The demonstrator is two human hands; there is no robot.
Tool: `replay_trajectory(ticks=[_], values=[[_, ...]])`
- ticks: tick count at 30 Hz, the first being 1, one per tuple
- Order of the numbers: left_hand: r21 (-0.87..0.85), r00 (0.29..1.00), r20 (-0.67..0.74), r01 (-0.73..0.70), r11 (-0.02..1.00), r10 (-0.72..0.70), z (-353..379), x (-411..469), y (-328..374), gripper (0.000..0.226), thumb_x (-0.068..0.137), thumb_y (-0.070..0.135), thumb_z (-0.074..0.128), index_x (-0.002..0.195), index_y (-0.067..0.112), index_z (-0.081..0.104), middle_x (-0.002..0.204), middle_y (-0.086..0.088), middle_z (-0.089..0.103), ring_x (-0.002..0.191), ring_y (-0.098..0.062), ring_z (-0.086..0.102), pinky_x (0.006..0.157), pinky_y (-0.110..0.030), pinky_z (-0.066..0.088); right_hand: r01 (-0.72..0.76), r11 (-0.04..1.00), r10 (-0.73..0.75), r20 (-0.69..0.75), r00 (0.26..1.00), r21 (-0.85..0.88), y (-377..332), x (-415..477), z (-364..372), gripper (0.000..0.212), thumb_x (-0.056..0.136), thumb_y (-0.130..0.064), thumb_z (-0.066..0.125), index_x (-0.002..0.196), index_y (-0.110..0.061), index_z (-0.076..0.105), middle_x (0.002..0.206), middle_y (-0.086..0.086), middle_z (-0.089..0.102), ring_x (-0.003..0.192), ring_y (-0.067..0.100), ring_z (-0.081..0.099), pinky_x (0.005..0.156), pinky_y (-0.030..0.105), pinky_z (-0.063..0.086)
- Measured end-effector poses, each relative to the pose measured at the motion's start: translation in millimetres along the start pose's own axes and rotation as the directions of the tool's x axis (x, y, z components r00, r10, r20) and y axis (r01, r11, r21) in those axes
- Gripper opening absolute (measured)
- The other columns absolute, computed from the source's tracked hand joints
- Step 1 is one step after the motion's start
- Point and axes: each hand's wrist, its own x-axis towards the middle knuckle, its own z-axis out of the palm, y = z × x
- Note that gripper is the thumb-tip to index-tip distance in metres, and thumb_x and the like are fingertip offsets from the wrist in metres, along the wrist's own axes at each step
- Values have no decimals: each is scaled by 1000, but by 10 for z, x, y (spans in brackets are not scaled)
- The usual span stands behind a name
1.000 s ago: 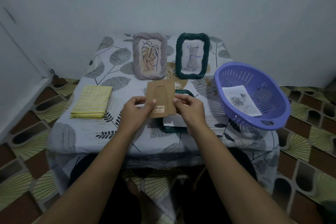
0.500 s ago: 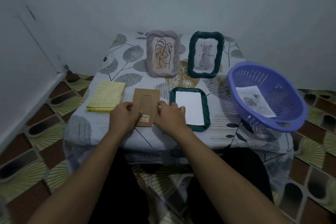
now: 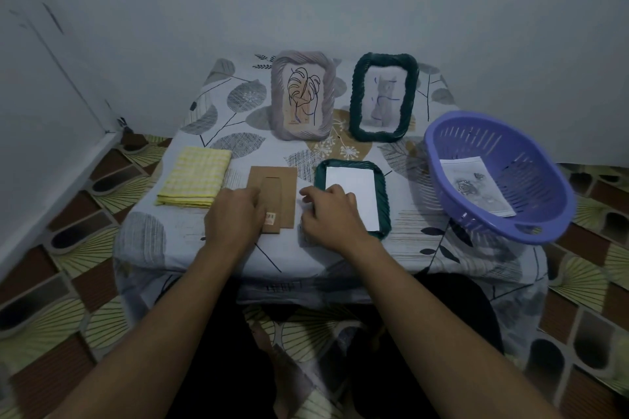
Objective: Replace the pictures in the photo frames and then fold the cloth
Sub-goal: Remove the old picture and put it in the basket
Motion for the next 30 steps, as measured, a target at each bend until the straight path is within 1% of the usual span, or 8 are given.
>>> replay_trajectory(ticks=[3,5,8,12,15,19,24,30], values=[[-61,999,-1,-32,998,32,-21,30,205,23,88,19,66,108,12,73,99,-16,73,94,-37,65,76,-42,54,-35,998,40,-97,994,52,165,-58,-143,43,90,-16,51,132,-22,60,126,1,65,122,27,43,97,40,28],[-119,997,-2,-80,990,81,-9,52,375,27,89,17,65,115,13,73,103,-13,74,96,-36,66,82,-40,53,-80,993,93,-176,980,82,321,-99,-229,39,90,-13,50,124,-25,66,121,-1,67,120,26,46,98,40,29],[-242,985,75,-134,961,156,48,115,611,27,91,21,66,116,13,73,98,-5,75,91,-24,67,83,-30,49,-164,982,184,-246,952,97,607,-146,-303,37,89,-10,50,117,-25,69,121,0,66,115,27,49,97,41,36],[-278,929,187,-262,924,320,186,242,779,28,91,33,65,114,19,74,104,-2,71,97,-22,60,90,-40,49,-241,959,275,-287,917,150,929,-185,-308,35,91,-17,54,123,-21,67,124,6,57,116,29,50,101,48,42],[-219,913,265,-255,942,309,341,350,811,44,92,50,57,128,26,65,122,-6,58,117,-28,49,101,-46,40,-275,946,308,-202,930,174,1056,-216,-309,39,97,-30,54,135,-22,59,132,9,50,124,31,45,107,45,37],[-10,916,325,-244,970,234,472,444,887,66,94,65,44,147,26,43,145,-7,41,133,-31,32,108,-49,30,-282,954,292,-93,952,104,1136,-250,-308,46,99,-42,50,144,-31,49,141,6,45,130,30,36,108,43,32],[119,907,372,-258,959,198,503,485,951,74,90,72,40,144,22,41,146,-9,37,132,-32,31,105,-49,28,-276,958,282,-79,956,77,1147,-257,-308,49,97,-47,52,144,-34,47,142,2,42,131,27,34,107,41,30],[138,919,323,-281,950,225,489,471,993,69,88,68,50,144,28,46,147,-5,38,133,-31,29,106,-48,28,-283,955,290,-88,953,85,1133,-265,-301,49,96,-48,52,143,-36,48,141,0,43,130,26,35,107,42,31]])
